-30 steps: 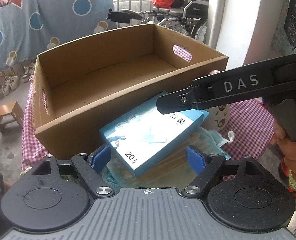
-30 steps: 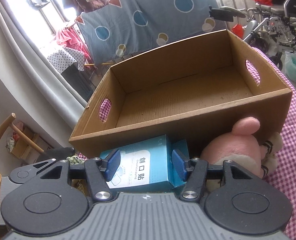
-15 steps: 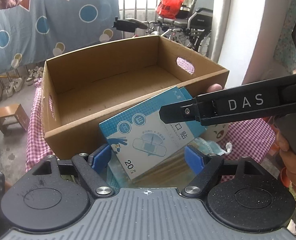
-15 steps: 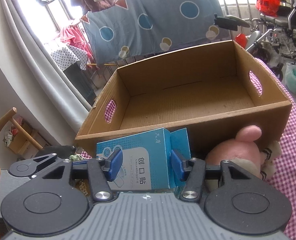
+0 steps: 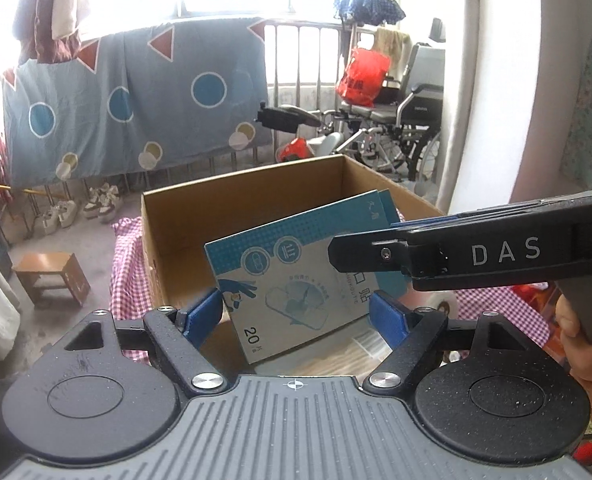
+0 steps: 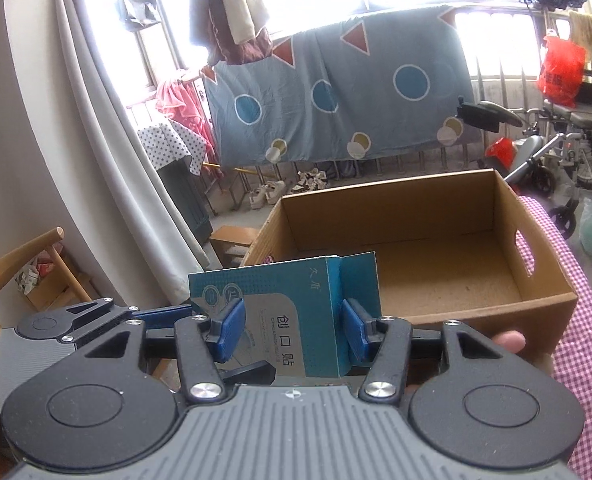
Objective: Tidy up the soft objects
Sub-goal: 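Lift the blue bandage box with the right gripper over the cardboard box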
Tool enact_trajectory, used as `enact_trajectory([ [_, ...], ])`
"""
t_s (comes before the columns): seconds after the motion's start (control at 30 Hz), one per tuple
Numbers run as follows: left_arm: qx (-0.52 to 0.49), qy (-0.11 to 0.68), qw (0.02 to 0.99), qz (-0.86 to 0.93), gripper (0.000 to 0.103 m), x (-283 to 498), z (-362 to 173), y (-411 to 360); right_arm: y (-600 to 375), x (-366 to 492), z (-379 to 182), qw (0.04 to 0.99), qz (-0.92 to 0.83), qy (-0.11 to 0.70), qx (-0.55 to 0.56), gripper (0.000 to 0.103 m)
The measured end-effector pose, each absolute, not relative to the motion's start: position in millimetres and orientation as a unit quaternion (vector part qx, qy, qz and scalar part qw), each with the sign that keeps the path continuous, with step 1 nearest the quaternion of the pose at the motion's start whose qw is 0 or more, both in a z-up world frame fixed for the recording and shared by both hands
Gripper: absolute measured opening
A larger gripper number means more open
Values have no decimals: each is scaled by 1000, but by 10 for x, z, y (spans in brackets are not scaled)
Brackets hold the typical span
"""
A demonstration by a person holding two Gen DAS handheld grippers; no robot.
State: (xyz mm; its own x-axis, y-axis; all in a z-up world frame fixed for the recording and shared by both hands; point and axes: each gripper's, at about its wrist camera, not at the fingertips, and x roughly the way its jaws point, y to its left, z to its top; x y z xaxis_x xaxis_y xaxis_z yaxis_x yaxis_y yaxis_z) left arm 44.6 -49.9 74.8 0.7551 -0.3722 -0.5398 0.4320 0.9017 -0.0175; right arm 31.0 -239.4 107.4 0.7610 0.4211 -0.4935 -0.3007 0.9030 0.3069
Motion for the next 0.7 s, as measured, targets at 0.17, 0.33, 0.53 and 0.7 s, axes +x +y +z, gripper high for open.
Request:
enact_trajectory([
  [0.17,51,259,942,-204,80,615,869,-487,-2379,563,1180,929,208,286,110,56],
  [0.33,61,258,944,-198,80,916,924,-493,-2421,980,1254,921,221,298,121,56],
  [0.53,85,282,936,-195,82,1465,886,-549,-2441,1730,1181,900,228,349,131,56],
  [0.7,108,343,913,-190,82,2089,693,-620,-2443,2491,913,865,229,419,152,56],
])
